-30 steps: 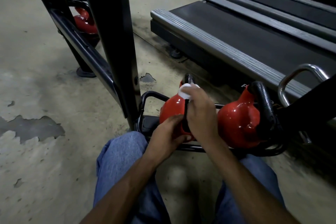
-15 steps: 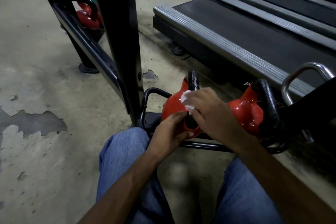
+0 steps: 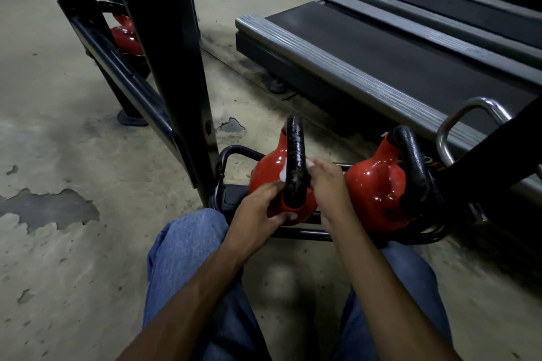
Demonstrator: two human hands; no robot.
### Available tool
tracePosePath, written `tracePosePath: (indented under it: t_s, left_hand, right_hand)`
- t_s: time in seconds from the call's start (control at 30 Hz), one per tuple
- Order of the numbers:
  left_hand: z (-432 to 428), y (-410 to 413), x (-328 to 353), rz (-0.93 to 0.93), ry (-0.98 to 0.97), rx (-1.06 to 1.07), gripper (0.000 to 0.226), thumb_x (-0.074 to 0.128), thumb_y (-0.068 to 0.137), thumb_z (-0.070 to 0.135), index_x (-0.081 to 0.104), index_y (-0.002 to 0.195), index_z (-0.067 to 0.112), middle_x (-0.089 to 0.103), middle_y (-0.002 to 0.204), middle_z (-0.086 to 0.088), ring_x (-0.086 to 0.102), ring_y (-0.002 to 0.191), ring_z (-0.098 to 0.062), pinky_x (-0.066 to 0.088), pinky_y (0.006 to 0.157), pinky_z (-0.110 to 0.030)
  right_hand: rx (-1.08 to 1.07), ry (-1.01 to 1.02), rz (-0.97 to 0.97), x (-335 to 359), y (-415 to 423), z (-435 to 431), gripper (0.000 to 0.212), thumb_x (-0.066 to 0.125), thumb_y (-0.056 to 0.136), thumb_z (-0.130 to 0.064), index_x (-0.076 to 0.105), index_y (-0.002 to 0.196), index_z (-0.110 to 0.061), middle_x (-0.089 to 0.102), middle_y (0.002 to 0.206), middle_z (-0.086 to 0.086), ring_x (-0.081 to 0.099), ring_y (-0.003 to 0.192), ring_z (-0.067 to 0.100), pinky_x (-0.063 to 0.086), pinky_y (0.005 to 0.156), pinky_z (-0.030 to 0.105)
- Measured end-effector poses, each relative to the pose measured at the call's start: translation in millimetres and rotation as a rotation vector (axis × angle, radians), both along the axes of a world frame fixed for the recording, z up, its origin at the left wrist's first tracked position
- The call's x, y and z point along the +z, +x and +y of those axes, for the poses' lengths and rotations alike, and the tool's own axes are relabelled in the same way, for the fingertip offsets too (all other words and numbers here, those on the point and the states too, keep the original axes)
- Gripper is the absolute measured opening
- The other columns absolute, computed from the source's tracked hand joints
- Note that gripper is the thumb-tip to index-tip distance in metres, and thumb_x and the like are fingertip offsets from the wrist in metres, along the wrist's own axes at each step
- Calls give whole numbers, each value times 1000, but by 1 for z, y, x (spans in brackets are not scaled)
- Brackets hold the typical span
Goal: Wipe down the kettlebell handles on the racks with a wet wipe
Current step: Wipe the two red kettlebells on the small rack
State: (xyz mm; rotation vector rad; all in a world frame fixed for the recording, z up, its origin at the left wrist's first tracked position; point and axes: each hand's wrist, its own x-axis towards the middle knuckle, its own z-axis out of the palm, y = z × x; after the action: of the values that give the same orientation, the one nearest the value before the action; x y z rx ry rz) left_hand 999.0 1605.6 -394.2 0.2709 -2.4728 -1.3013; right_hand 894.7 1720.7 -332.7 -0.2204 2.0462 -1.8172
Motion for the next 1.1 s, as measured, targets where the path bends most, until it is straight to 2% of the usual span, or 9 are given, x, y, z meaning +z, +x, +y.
tracePosePath:
  t_s: [0.13, 0.3, 0.4, 0.53, 0.63, 0.73, 0.87, 0.97, 1.1]
  left_hand:
    - [-2, -1, -2, 5, 15, 1, 65, 87, 79, 25, 62, 139, 22, 65, 135, 9, 58, 127, -4, 49, 108, -36]
    - [-2, -1, -5, 7, -4, -2, 65, 84, 82, 31, 59, 142, 25, 62, 141, 9, 56, 132, -6, 48, 110, -39]
    - [-6, -3, -6, -30, -58, 5, 72, 81, 83, 49, 54, 148, 31, 46, 157, 15, 42, 145, -6, 39, 118, -34]
    - [-7, -1, -1, -50, -94, -25, 70, 77, 85, 57, 52, 148, 36, 42, 156, 22, 44, 143, -5, 44, 108, -30]
    - [-3, 1, 1, -40, -88, 9, 60, 81, 84, 47, 62, 137, 26, 53, 148, 11, 52, 134, -10, 48, 104, -31]
    - [0, 1, 1, -11, -113, 41, 52, 83, 85, 29, 65, 132, 16, 58, 142, 7, 51, 126, -3, 47, 106, -31]
    - [1, 2, 3, 26, -34, -29, 61, 72, 86, 46, 56, 142, 26, 48, 149, 21, 45, 136, 4, 41, 114, -25]
    - [-2, -1, -5, -29, -25, -47, 74, 69, 86, 55, 47, 152, 31, 39, 160, 19, 38, 147, -3, 37, 120, -32]
    - [-6, -3, -12, -151, -62, 0, 84, 75, 86, 55, 40, 158, 27, 27, 168, 15, 20, 156, -7, 28, 126, -43]
  right_hand:
    - [-193, -128, 71, -19, 26, 5, 13, 59, 104, -15, 73, 102, -14, 77, 102, 9, 71, 98, 21, 54, 96, 47]
    - [-23, 59, 737, -8, 32, 13, 23, 59, 96, 3, 71, 110, -11, 66, 121, 0, 60, 121, 12, 48, 105, 29]
    - [387, 472, 1267, 16, -4, -1, 22, 53, 100, -15, 74, 107, -10, 69, 116, 3, 56, 124, 24, 41, 113, 38]
    - [923, 1195, 1376, 61, -28, -37, 34, 45, 102, -37, 73, 98, -19, 71, 105, 0, 56, 118, 24, 22, 122, 55]
    - [1170, 1401, 1474, 75, -5, -40, 32, 42, 104, -34, 71, 98, -23, 74, 110, 1, 60, 116, 23, 18, 123, 55]
    - [1109, 1278, 1667, 60, 5, -23, 28, 47, 102, -28, 74, 104, -22, 74, 112, -2, 59, 122, 26, 18, 125, 58]
    - [717, 826, 1771, 36, -1, 11, 16, 62, 87, -24, 76, 94, -22, 73, 98, -5, 62, 106, 26, 40, 113, 50]
    - [507, 587, 1552, 13, 8, 33, 26, 55, 89, -15, 77, 105, -15, 72, 114, -2, 60, 105, 25, 45, 99, 39]
    - [46, 216, 949, -10, 31, 34, 20, 72, 94, -3, 77, 112, -10, 71, 122, -2, 64, 117, 11, 50, 101, 26]
